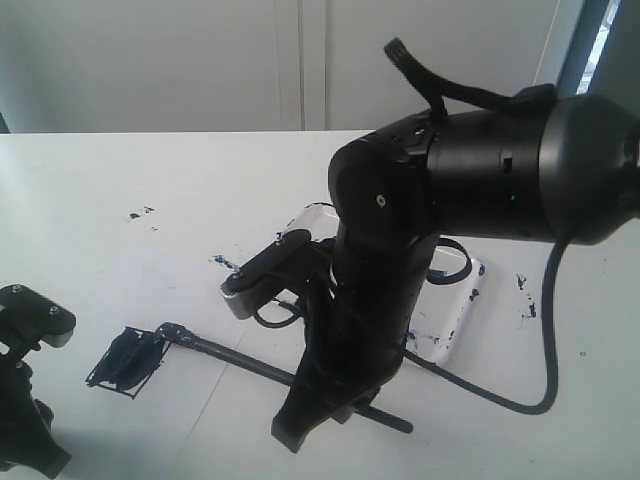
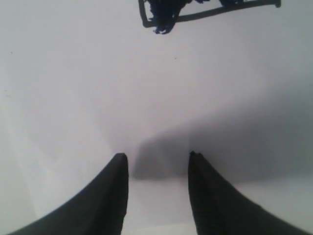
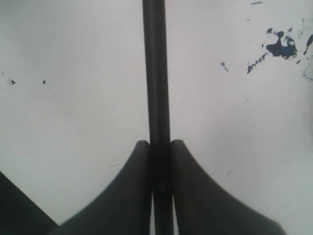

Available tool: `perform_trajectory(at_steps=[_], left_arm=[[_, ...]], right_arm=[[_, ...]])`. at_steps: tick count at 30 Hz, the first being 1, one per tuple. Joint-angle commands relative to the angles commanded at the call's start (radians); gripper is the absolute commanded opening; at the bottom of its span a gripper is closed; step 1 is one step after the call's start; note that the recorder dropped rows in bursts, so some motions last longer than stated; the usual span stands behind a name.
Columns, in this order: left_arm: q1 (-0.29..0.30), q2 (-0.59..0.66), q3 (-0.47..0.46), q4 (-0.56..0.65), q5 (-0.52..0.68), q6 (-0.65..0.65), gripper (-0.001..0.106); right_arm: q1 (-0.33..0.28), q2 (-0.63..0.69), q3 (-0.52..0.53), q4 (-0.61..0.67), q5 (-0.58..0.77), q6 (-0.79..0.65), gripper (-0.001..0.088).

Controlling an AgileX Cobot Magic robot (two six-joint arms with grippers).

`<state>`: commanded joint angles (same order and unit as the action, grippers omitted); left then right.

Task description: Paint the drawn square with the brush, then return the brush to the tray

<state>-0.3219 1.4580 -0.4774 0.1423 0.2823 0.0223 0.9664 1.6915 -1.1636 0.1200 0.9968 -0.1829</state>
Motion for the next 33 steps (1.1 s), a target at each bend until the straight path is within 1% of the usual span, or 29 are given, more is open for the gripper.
perform_trajectory(at_steps=[9, 15, 19, 21, 26, 29, 33], left_arm=[[0.000, 0.000, 0.000, 0.000, 0.000, 0.000, 0.045], [0.000, 0.000, 0.000, 0.000, 0.000, 0.000, 0.045], [0.000, 0.000, 0.000, 0.000, 0.000, 0.000, 0.045], [0.000, 0.000, 0.000, 0.000, 0.000, 0.000, 0.045], [0.000, 0.000, 0.000, 0.000, 0.000, 0.000, 0.045], [0.000, 0.000, 0.000, 0.000, 0.000, 0.000, 0.045], [0.000, 0.000, 0.000, 0.000, 0.002, 0.000, 0.045]], right_arm=[[0.000, 0.033, 0.000, 0.033, -0.011, -0.026, 0.0000], [0.000, 0.044, 0.000, 0.019, -0.015, -0.023, 0.0000], [0.000, 0.022, 0.000, 0.014, -0.024, -0.023, 0.0000], [0.000, -0.005, 0.000, 0.014, -0.038, -0.023, 0.0000], [0.000, -0.071, 0.000, 0.014, -0.026, -0.023, 0.0000], [0.000, -0.078, 0.000, 0.014, 0.010, -0.023, 0.0000], [0.000, -0.049, 0.000, 0.014, 0.036, -0.023, 0.0000]])
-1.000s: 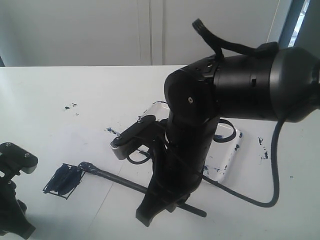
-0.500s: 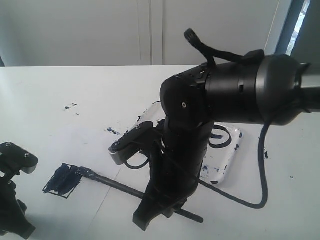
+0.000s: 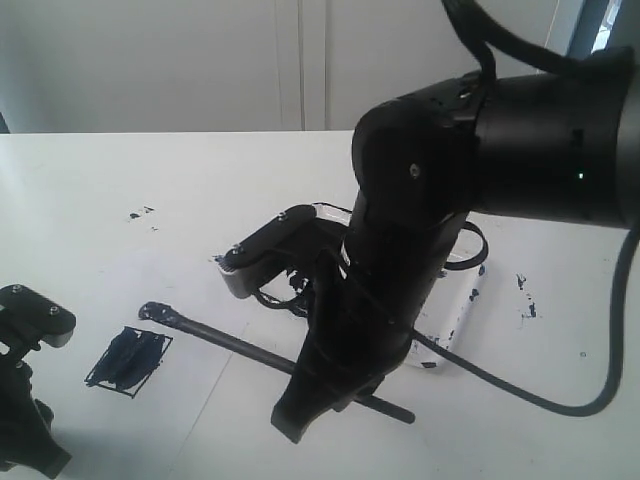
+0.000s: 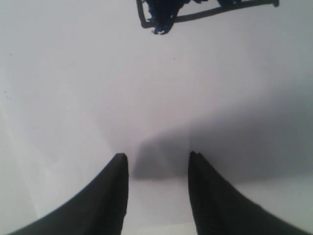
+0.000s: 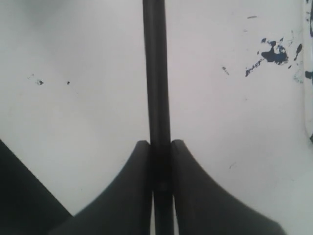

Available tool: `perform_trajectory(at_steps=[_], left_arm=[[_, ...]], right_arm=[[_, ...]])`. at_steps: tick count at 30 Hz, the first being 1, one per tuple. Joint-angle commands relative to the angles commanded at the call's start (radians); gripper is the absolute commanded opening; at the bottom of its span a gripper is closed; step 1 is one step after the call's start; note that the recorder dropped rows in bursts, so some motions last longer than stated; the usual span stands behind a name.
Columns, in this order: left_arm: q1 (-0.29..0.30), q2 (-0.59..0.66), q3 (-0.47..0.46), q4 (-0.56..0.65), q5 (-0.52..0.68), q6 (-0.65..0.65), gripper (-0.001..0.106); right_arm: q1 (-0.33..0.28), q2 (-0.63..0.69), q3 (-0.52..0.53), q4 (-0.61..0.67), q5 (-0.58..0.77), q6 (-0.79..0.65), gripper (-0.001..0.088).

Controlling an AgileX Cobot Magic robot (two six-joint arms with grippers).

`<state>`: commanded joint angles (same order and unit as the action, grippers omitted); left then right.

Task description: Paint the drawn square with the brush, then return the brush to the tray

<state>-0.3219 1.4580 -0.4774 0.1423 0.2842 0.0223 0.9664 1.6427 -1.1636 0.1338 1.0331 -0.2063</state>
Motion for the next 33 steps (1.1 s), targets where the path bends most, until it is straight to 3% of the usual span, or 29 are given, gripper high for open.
perform_trajectory(at_steps=[33], left_arm=[[0.000, 0.000, 0.000, 0.000, 0.000, 0.000, 0.045]], right_arm=[[0.000, 0.073, 0.000, -0.049, -0.032, 0.011, 0.0000]])
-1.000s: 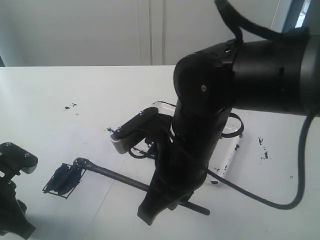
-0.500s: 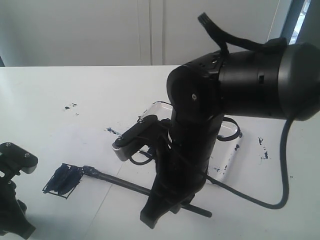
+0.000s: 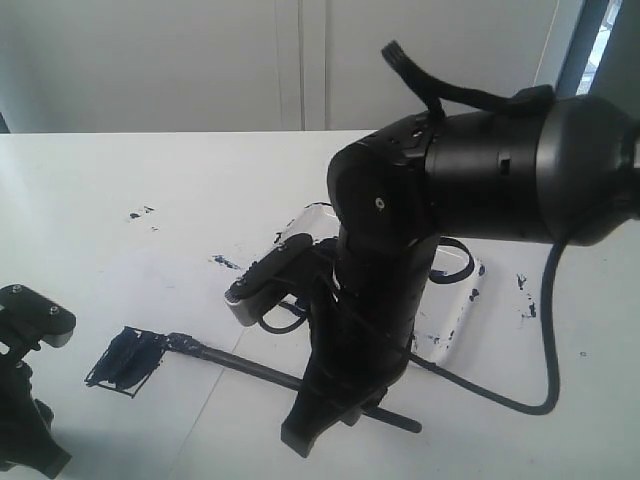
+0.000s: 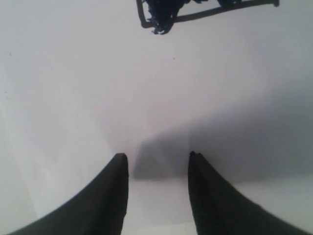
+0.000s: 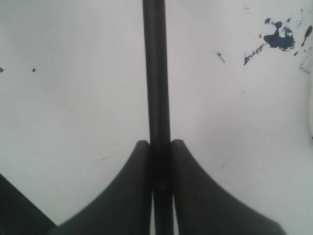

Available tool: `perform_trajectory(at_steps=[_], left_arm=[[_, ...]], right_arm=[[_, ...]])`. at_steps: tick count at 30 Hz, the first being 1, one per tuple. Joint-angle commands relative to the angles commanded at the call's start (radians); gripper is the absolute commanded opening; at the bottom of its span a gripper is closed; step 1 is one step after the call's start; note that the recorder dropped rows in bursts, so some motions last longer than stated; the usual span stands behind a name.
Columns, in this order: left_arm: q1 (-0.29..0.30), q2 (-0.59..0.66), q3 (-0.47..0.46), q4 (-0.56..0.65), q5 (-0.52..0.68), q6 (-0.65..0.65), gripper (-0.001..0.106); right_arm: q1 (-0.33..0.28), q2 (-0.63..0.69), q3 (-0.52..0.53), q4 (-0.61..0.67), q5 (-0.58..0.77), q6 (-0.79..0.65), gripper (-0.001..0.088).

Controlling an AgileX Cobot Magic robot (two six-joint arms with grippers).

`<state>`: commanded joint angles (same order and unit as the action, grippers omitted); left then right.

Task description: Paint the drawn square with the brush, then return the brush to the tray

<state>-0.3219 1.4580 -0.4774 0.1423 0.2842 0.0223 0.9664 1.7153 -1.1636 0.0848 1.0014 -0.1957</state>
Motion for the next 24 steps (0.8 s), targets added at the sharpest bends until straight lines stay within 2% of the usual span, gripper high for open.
perform_trajectory(at_steps=[13, 24], left_arm=[[0.000, 0.000, 0.000, 0.000, -0.002, 0.000, 0.045], [0.000, 0.000, 0.000, 0.000, -0.002, 0.000, 0.045]], right_arm=[[0.000, -0.003, 0.000, 0.057, -0.014, -0.029, 0.0000], [0.000, -0.091, -0.002, 0.052, -0.037, -0.029, 0.0000]])
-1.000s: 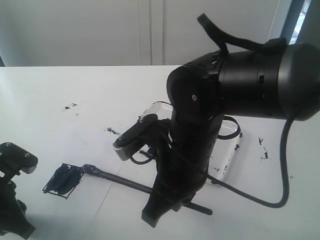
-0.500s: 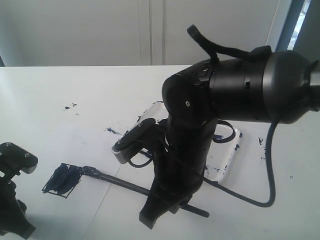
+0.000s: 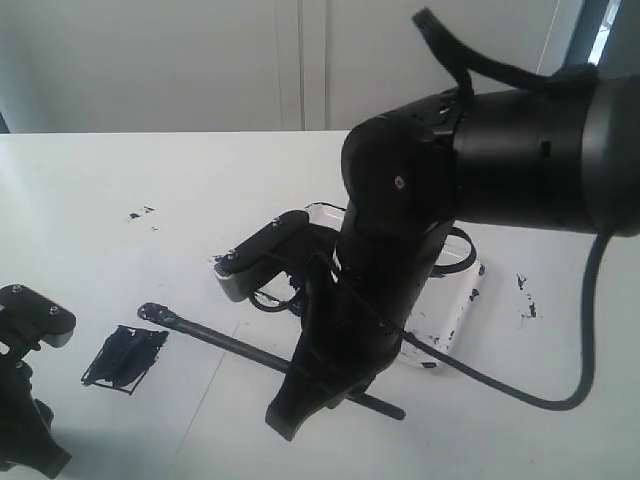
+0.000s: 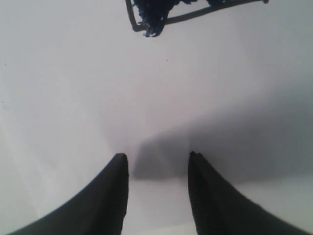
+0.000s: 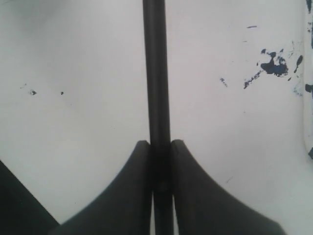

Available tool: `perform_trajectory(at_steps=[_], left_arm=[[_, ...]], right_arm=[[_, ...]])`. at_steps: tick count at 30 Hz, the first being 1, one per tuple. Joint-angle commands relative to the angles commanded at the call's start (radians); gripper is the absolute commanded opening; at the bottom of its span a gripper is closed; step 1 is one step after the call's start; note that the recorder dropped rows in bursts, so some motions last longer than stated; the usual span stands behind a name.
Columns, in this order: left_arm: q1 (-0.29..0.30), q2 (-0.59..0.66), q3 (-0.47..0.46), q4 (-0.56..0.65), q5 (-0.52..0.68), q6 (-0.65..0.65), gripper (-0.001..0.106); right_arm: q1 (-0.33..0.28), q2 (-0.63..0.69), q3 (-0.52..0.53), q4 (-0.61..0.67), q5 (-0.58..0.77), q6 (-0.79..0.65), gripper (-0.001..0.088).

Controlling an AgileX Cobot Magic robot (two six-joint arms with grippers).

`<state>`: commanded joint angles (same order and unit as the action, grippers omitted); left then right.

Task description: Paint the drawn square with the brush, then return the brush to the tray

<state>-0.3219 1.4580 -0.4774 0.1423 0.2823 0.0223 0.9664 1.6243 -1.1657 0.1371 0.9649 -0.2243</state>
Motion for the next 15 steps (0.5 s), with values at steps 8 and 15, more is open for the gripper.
perform_trajectory(at_steps=[8, 15], left_arm=[[0.000, 0.000, 0.000, 0.000, -0.002, 0.000, 0.045], [0.000, 0.000, 0.000, 0.045, -0.009, 0.036, 0.045]], right_arm=[[0.011, 0.038, 0.000, 0.078, 0.050, -0.058, 0.0000], [0.040, 0.042, 0.000, 0.098, 0.043, -0.082, 0.0000]])
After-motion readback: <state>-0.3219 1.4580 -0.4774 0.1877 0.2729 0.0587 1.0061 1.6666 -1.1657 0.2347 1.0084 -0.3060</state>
